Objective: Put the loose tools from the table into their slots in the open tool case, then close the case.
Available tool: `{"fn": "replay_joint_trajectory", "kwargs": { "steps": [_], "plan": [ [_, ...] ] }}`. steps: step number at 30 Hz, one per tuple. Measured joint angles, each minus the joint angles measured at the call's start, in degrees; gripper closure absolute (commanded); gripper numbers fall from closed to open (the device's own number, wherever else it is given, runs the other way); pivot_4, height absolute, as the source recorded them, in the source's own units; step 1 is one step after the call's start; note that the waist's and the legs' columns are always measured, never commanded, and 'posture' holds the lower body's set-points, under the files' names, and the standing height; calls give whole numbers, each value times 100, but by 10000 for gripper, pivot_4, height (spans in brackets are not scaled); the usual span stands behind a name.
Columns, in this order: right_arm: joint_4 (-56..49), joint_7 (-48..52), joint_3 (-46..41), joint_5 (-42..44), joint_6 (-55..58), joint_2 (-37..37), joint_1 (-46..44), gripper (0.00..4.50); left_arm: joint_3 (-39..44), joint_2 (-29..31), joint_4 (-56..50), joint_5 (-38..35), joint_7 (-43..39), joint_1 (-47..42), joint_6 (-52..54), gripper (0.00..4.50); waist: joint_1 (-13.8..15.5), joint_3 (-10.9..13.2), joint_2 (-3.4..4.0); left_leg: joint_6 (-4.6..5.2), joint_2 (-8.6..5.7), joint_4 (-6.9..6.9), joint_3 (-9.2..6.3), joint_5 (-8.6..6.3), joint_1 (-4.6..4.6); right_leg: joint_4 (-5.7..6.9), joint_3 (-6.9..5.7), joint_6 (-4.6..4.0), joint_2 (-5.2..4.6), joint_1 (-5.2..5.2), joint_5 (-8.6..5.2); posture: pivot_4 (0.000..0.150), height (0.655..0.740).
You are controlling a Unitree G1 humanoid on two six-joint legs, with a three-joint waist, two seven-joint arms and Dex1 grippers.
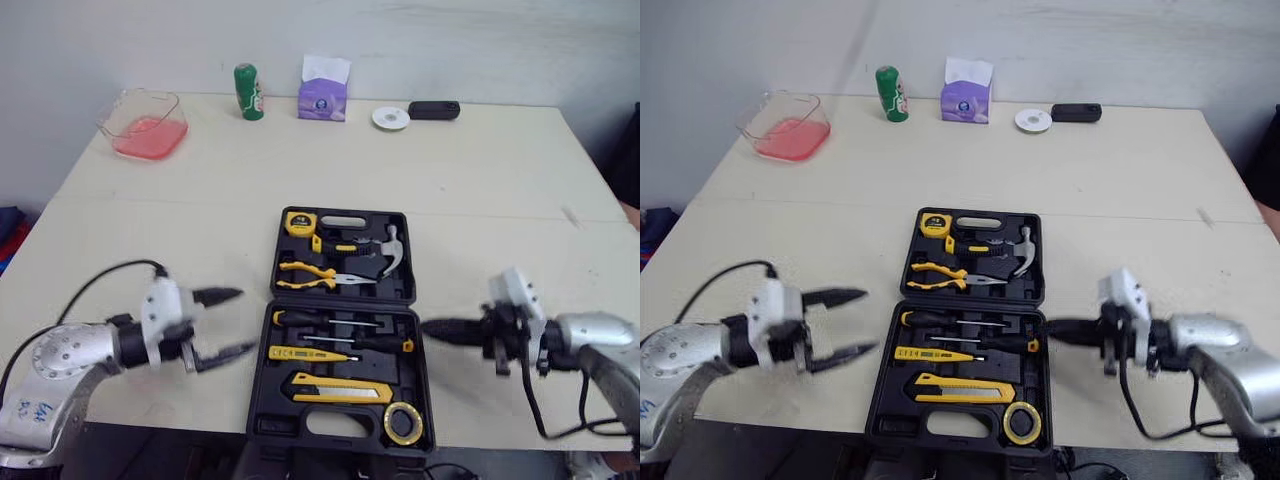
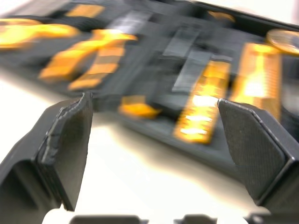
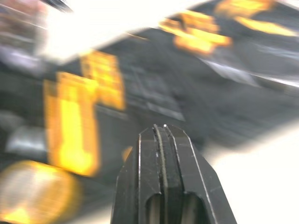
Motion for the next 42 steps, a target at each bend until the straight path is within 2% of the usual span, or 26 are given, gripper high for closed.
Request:
{"fn": "replay_joint_trajectory", "kwargs": {
  "steps": [1, 2, 8, 9, 16, 23, 31, 42],
  "plan": [
    [182, 26, 23, -183, -166, 5, -42, 45000, -28, 39, 116, 108, -19, 11, -13, 10883, -1, 0, 0, -3, 1, -5, 0, 2, 0, 2, 0, -1, 1, -3, 0, 1500, 7400],
    [384, 95, 120, -364, -364, 46, -140, 45000, -95, 11, 204, 145, 2, -17, 7, 16393, -4, 0, 1, -5, 1, -10, 1, 3, 0, 3, 0, -2, 1, -5, -1, 1500, 7400],
    [1118, 175, 473, -948, -819, 418, -803, 45000, -702, -430, 856, 581, 390, -564, 16, 42703, -3, 2, 4, -37, 3, -8, 2, 22, -4, 16, -4, 4, 7, -13, 2, 1500, 7400],
    [1130, 206, 551, -1015, -846, 510, -811, 45000, -780, -518, 974, 649, 474, -653, 11, 44512, 0, 2, 3, -36, 4, -7, 2, 22, -5, 17, -6, 5, 8, -13, 2, 1500, 7400],
    [1218, 231, 1110, -1283, -863, 1030, -996, 45000, -1166, -877, 1198, 789, 710, -1068, 178, 44512, -8, 2, 3, -34, -1, 20, 9, 23, -6, 46, 0, 15, 5, -14, 8, 1500, 7400],
    [1180, 289, 1134, -1308, -789, 1216, -1082, 45000, -1581, -972, 1557, 1159, 790, -1504, 154, 44512, -6, 3, 2, -23, 0, 22, 1, 26, 0, 67, -2, 15, 6, -17, 8, 1500, 7400],
    [1235, 349, 1134, -1355, -798, 1219, -1162, 45000, -1782, -1091, 1758, 1252, 667, -1792, 73, 44512, -13, 3, 2, -27, -1, 23, 6, 29, -3, 66, -2, 15, 6, -19, 8, 1500, 7400],
    [1685, 19, 989, -1582, -942, 1420, -1406, 45000, -1884, -1576, 2342, 1467, 738, -2403, 174, 44512, 7, 4, 0, -36, -9, 30, 7, 45, -6, 74, -5, 19, 2, -20, 11, 1500, 7400]
  ]
}}
